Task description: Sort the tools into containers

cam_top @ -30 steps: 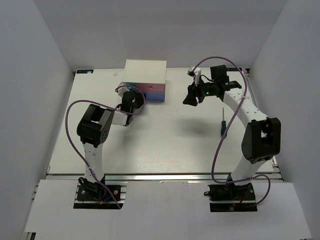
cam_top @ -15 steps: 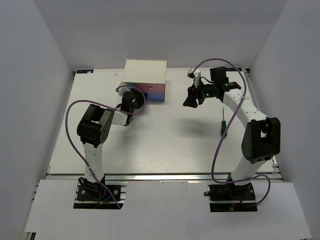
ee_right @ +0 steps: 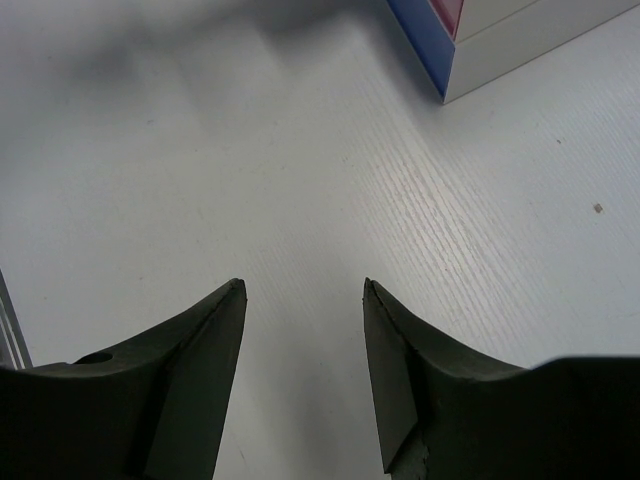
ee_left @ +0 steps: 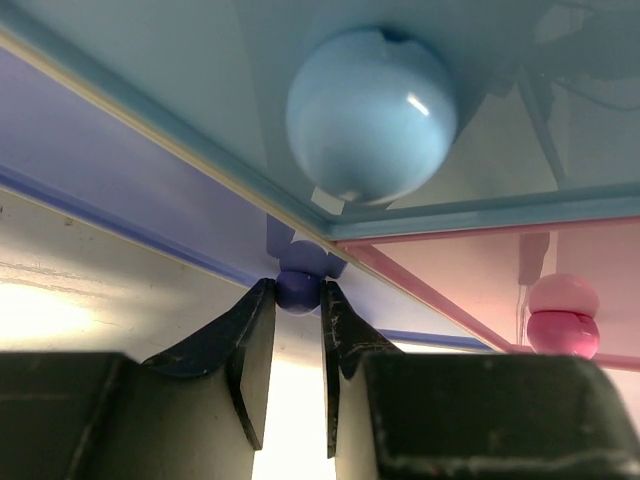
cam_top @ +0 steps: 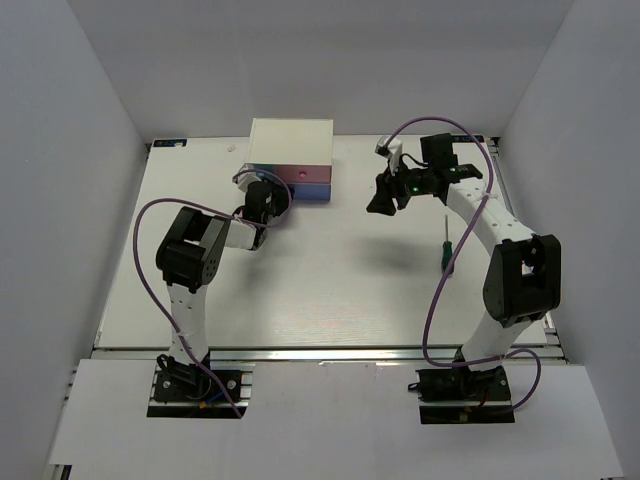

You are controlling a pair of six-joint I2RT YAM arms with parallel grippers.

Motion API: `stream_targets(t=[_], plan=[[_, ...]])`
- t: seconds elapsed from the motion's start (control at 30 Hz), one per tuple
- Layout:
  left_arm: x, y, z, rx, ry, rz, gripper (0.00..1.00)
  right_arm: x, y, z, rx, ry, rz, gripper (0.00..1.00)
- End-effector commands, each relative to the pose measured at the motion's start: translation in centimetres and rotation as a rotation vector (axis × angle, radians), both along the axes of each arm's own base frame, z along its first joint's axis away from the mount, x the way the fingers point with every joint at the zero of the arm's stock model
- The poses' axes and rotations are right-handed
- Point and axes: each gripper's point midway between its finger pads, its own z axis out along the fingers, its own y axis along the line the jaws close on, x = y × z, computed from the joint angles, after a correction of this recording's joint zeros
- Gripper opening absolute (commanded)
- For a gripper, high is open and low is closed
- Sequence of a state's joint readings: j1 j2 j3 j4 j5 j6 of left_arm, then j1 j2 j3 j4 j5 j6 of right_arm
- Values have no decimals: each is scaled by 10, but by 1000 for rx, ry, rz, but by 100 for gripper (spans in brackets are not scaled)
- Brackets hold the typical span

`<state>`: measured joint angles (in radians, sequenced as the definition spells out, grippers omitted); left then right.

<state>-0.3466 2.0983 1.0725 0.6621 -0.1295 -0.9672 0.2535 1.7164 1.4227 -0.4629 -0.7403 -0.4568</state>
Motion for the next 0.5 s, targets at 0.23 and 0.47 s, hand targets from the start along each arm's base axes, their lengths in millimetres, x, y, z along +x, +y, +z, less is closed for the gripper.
stream_targets(t=[0.23,0.47], plan=[[-21,-1,17,-24,-32,-39,22,-4,-2,12,20,-37,13,56],[-62,-6,24,-5,-28,-102,20,-8,-2,11,23,-31,13,56]])
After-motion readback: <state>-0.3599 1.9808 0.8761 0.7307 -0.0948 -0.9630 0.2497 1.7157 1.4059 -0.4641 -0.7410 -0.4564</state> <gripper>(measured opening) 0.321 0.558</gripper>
